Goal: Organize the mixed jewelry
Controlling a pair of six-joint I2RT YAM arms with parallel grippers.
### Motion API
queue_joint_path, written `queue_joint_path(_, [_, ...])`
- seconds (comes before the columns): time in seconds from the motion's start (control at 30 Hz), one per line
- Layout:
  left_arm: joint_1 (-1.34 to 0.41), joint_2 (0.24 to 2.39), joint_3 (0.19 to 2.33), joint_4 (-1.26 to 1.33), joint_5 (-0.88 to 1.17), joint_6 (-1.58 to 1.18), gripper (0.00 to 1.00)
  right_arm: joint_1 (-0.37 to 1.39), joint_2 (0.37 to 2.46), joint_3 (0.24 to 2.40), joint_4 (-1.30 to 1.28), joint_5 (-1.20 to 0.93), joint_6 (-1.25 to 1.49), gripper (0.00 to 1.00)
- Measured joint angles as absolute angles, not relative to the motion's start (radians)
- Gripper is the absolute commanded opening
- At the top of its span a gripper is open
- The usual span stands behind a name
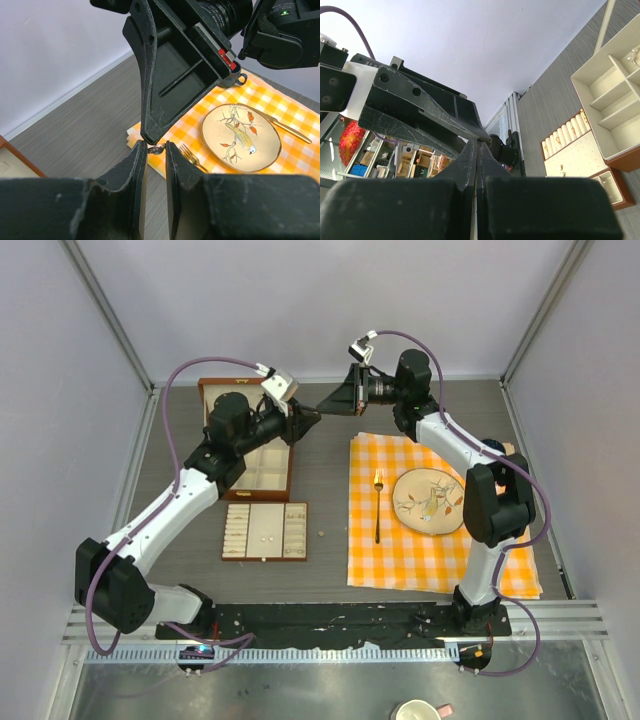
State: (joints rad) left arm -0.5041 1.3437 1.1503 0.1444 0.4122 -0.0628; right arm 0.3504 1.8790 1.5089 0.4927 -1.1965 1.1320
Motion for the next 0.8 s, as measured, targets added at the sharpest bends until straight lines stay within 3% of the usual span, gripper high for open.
queue_joint_path(0.13, [-0.505, 1.344, 1.15, 0.144, 0.411, -0.063, 0.0, 0.35, 1.879, 1.507, 0.493, -1.197, 1.131, 0.04])
queue_joint_path(0.4, [-0.505, 1.343, 1.15, 0.12, 0.411, -0.054, 0.01, 0.35, 1.879, 1.493, 0.484, -1.199, 1.113, 0.01])
queue_joint_path(0.8, [-0.505, 1.343, 1.15, 0.114, 0.406, -0.048, 0.17, 0.35, 1.879, 1.493, 0.477, -1.199, 1.098, 0.01])
